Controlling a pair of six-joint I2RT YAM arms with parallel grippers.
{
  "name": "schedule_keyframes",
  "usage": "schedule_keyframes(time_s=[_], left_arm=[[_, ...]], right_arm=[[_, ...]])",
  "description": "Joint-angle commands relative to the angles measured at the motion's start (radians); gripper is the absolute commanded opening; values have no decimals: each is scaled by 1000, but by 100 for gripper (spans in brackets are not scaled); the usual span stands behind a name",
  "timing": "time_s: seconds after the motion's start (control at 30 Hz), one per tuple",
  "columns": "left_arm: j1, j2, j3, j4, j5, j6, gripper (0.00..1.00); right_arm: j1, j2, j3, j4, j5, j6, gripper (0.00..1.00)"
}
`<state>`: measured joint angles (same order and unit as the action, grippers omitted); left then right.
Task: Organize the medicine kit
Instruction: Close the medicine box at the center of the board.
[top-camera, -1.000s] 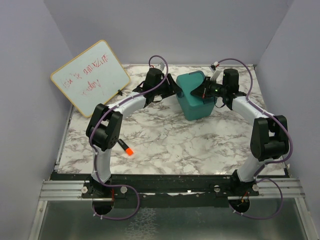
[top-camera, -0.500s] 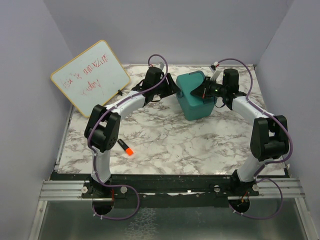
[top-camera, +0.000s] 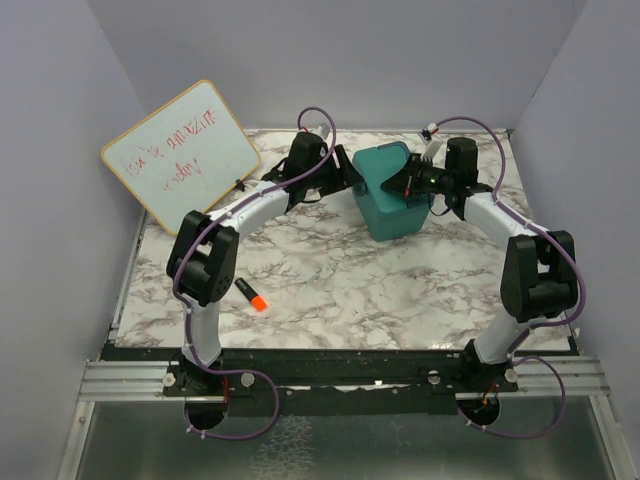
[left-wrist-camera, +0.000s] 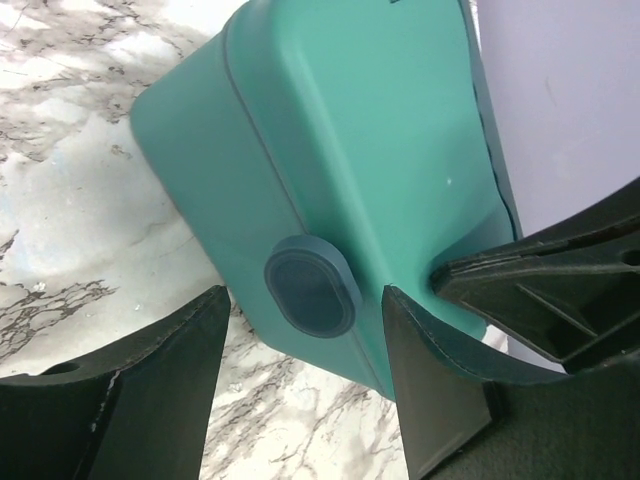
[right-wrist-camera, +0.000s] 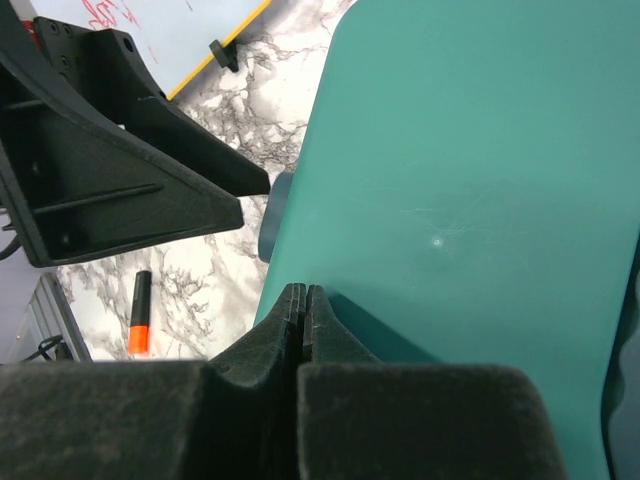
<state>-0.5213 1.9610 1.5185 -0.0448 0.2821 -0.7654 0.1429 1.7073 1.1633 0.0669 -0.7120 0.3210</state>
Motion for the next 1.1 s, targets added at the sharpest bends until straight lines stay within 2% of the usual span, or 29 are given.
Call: schedule_keyframes(time_s=[0.0, 0.33, 1.07], left_arm=[[-5, -64, 0, 29, 40, 17, 63], [-5, -75, -28, 14, 17, 26, 42], [-17, 34, 16, 25, 27, 15, 31]], right_arm=[[5, 49, -49, -127, 22, -25, 0], [6, 47, -48, -130, 23, -25, 1], [6, 49, -48, -127, 23, -25, 1]])
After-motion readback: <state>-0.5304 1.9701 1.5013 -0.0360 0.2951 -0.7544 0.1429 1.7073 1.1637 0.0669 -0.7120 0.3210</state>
